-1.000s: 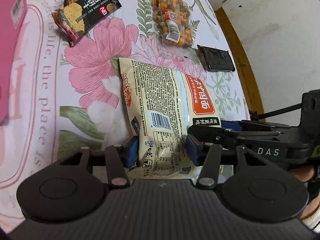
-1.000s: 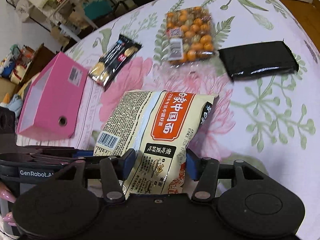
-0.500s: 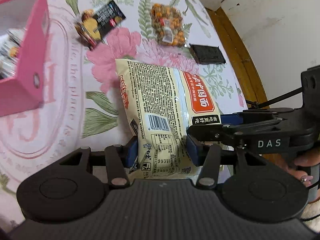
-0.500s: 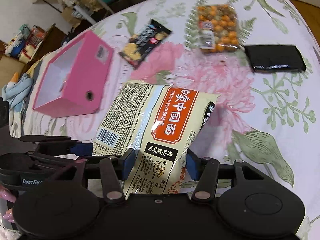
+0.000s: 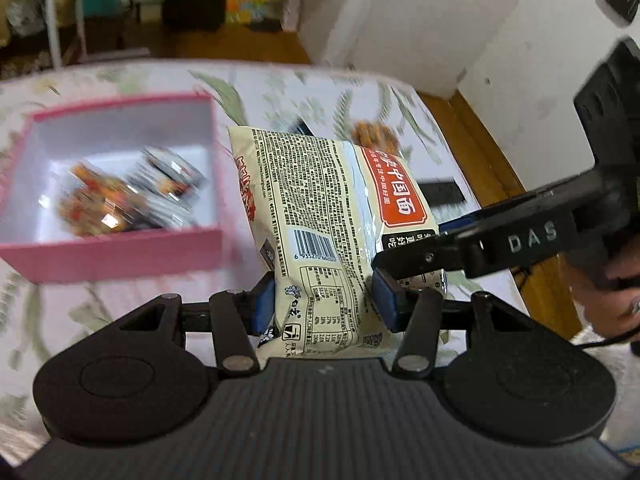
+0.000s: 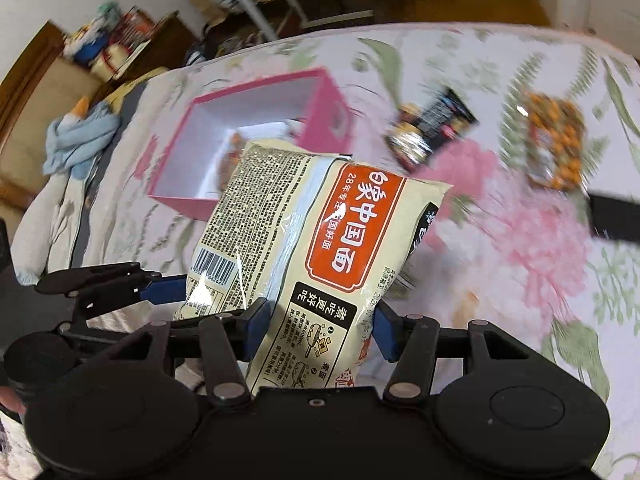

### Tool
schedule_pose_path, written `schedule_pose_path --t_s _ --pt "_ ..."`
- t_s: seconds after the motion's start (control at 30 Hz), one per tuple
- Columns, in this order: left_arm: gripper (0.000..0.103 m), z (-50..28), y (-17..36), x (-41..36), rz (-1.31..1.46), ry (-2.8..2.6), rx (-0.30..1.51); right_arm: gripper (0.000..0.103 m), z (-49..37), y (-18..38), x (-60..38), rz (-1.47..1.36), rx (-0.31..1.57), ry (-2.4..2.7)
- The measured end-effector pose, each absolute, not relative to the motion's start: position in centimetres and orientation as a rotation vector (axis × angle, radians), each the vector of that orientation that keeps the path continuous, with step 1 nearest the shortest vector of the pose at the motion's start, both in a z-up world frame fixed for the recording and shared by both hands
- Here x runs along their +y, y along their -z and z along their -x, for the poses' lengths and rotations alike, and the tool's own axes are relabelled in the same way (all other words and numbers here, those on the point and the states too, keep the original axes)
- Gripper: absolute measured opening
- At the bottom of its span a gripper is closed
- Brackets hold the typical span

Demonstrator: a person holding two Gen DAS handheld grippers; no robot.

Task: Organize snacks
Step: 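Carry the noodle bag into the pink box and open both grippers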

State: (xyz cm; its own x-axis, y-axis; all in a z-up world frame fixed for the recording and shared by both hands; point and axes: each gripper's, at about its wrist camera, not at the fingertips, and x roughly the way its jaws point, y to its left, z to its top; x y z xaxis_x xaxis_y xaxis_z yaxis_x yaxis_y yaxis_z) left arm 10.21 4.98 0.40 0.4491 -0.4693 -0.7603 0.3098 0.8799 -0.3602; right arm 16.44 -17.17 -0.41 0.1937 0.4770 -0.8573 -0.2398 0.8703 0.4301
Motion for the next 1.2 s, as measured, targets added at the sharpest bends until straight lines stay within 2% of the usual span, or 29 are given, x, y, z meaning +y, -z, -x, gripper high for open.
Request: schedule_pose_path --t_s 0.2,0.37,0.53,0.87,0.97,1.1,1.2 --pt "0.049 -11.5 -2.4 9.2 0.213 0.399 0.897 0.060 -20.5 -3.5 -11.9 -0.130 1.244 -0.542" --pt "0.049 -14.0 -2.0 11.3 0.232 0.355 0.881 0.060 -23.5 -3.8 -9.1 -0.100 1.220 -0.592" --pt "0.050 -15.5 -0.3 11.9 0.197 0.309 0.860 0.060 -25.4 -1.9 -8.0 -0.103 1.211 -0.640" --pt "0.053 -22.6 5.2 13.5 0.175 0.229 0.940 0.060 -30.9 5.0 -6.4 -0.328 1.243 -0.619" --pt "0.058 -24.4 7.4 13.9 0.192 0.213 0.961 0.066 -32.3 7.0 -5.4 -0.326 1.272 -0.590" --pt "0.059 -24.2 8.7 13.5 0.098 0.090 0.942 0.077 -32.1 7.9 -5.3 -0.364 1.229 -0.562" --pt "0.059 -23.2 8.5 14.5 0.152 0.122 0.963 0.078 -30.8 7.3 -6.5 -0.470 1.185 -0.587"
